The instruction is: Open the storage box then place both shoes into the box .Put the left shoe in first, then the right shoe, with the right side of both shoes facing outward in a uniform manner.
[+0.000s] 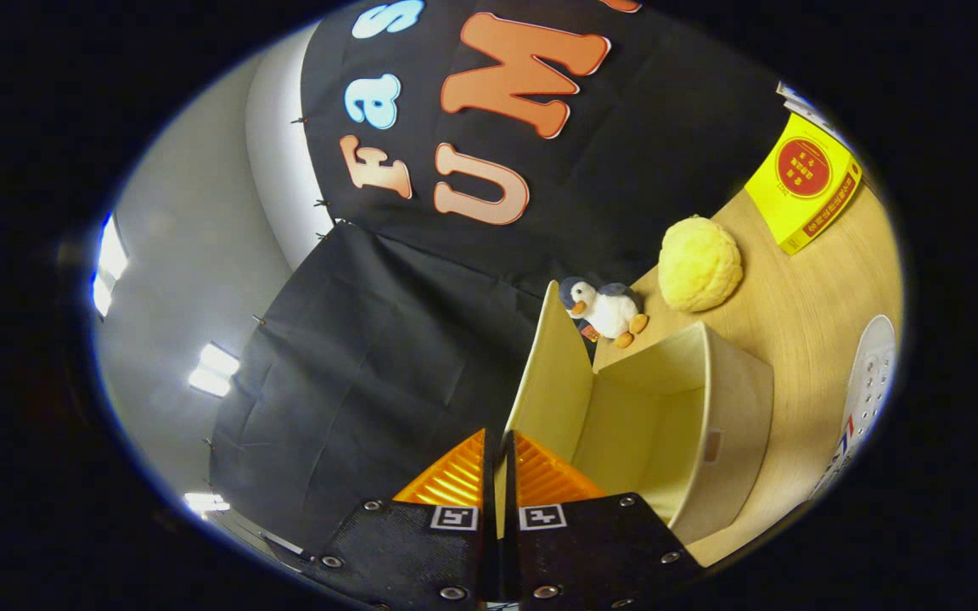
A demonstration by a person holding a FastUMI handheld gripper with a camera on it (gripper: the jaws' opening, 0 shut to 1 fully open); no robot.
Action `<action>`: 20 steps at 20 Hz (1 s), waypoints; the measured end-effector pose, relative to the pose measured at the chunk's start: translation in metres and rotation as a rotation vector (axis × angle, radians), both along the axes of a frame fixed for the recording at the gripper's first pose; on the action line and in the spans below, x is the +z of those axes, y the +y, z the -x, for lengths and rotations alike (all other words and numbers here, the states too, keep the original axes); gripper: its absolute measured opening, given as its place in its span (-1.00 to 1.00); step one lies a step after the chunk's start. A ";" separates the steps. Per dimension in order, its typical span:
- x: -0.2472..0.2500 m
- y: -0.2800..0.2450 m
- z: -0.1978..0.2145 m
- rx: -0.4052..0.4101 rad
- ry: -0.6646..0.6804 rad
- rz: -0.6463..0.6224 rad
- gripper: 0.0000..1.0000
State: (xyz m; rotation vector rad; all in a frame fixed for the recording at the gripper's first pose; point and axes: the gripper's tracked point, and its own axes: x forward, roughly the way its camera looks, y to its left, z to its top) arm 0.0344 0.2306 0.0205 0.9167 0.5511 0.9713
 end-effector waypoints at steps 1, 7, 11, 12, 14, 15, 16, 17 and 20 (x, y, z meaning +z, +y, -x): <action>0.007 0.009 0.001 -0.006 -0.010 0.006 -0.93; 0.038 0.076 0.016 -0.010 -0.032 0.028 -0.93; 0.043 0.120 0.019 -0.020 -0.049 0.070 -0.89; 0.044 0.130 0.018 -0.019 -0.061 0.087 -0.84; 0.039 0.144 0.019 -0.031 -0.083 0.135 -0.76; 0.038 0.153 0.016 -0.041 -0.083 0.163 -0.69; 0.034 0.161 0.017 -0.040 -0.081 0.189 -0.34; 0.034 0.170 0.019 -0.033 -0.081 0.199 0.00; 0.042 0.177 0.019 -0.055 -0.102 0.167 0.95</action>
